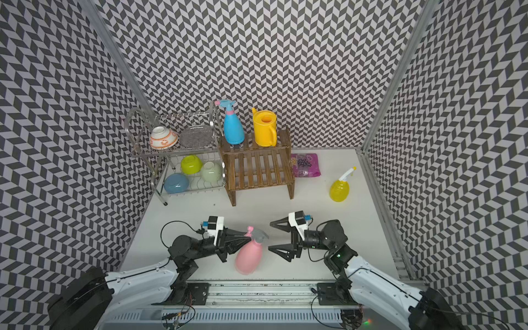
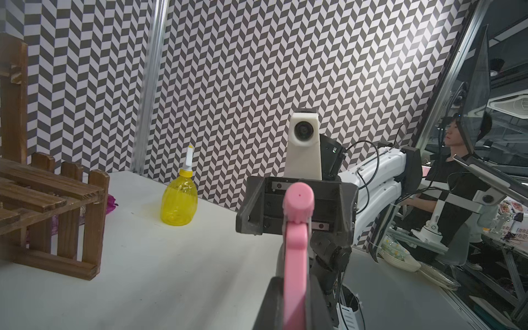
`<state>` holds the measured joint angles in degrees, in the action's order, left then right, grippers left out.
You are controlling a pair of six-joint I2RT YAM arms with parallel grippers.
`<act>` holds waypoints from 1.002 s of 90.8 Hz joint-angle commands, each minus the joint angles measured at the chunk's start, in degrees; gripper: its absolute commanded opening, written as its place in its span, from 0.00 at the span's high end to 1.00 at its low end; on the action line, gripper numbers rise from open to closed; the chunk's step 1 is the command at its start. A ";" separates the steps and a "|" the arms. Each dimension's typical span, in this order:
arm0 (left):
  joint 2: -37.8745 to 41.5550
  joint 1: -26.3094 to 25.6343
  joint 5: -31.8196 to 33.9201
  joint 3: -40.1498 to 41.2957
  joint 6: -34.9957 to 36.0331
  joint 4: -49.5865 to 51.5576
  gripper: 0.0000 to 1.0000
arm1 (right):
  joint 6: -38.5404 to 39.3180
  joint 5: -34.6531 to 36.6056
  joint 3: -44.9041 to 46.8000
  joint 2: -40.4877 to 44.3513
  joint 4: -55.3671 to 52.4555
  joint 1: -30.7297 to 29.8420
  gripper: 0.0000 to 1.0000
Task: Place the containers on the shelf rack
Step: 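Pick up a container from the center of the board.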
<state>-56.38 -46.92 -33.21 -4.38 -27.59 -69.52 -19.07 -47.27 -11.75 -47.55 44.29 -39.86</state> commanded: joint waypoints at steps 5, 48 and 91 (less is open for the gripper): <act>-1.42 -1.77 2.72 0.44 -1.89 -8.60 1.00 | -0.62 3.99 -0.20 -2.05 8.39 -4.90 0.09; 1.21 -5.90 9.29 1.35 1.58 -7.65 1.00 | -0.34 11.23 -3.31 -9.65 13.55 -13.58 0.19; 0.69 -7.00 10.27 1.05 2.26 -7.59 1.00 | 0.65 13.32 -5.46 -11.34 10.40 -15.23 0.41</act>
<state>-56.25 -53.60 -23.59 -3.18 -26.41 -75.40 -19.09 -34.52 -15.11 -58.30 54.08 -54.63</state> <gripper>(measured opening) 0.108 0.602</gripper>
